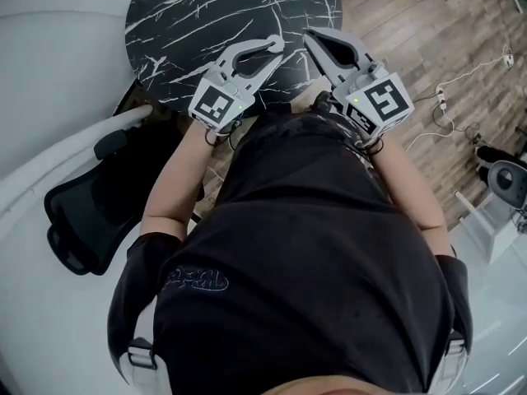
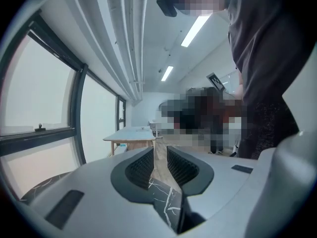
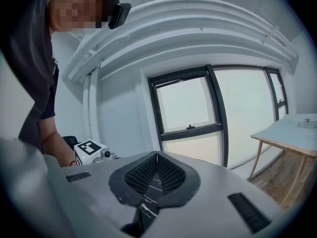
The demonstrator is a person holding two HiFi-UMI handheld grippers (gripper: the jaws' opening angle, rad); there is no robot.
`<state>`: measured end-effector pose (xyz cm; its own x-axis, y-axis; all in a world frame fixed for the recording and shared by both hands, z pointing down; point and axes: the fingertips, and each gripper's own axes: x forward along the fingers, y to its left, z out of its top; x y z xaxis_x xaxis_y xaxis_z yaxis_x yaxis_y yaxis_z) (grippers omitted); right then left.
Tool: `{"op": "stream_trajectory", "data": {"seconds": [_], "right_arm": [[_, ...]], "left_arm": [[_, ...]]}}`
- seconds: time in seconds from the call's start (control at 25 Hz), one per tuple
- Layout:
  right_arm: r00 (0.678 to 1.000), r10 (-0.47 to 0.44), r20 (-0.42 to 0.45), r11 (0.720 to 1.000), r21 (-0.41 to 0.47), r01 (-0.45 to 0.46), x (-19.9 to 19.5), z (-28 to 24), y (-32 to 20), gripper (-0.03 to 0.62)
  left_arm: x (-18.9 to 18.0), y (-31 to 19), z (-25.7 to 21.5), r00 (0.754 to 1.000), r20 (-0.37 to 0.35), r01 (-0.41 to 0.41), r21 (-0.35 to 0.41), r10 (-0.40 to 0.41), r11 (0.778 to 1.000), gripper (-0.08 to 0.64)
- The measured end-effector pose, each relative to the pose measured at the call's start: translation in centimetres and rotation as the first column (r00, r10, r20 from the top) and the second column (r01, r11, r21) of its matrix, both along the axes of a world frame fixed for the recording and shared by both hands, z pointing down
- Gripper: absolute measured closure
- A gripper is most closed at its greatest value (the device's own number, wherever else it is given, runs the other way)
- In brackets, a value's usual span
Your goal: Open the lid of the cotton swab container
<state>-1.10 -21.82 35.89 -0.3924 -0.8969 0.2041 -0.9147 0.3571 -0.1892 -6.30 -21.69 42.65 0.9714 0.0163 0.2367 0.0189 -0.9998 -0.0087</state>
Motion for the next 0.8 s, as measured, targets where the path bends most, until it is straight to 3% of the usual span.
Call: {"op": "stream_trajectory", "data": {"seconds": [0.2,0.8], "right_arm": [[1.000,0.003,0.021,1.000,-0.007,-0.003,0.1,1.1,-2.2,0.572],[0.992,0.112,0.051,0.990,-0.093,-0.107,0.9,4.9,-2.1,0.572]], "left_arm": [[0.5,-2.3,2.0,1.000,-0.004,-0.028,-0.012,0.028,1.000,0.422],[0.5,-3.1,9.0,0.993,0.066,-0.098,-0.035,0.101,0.995,0.261]]}}
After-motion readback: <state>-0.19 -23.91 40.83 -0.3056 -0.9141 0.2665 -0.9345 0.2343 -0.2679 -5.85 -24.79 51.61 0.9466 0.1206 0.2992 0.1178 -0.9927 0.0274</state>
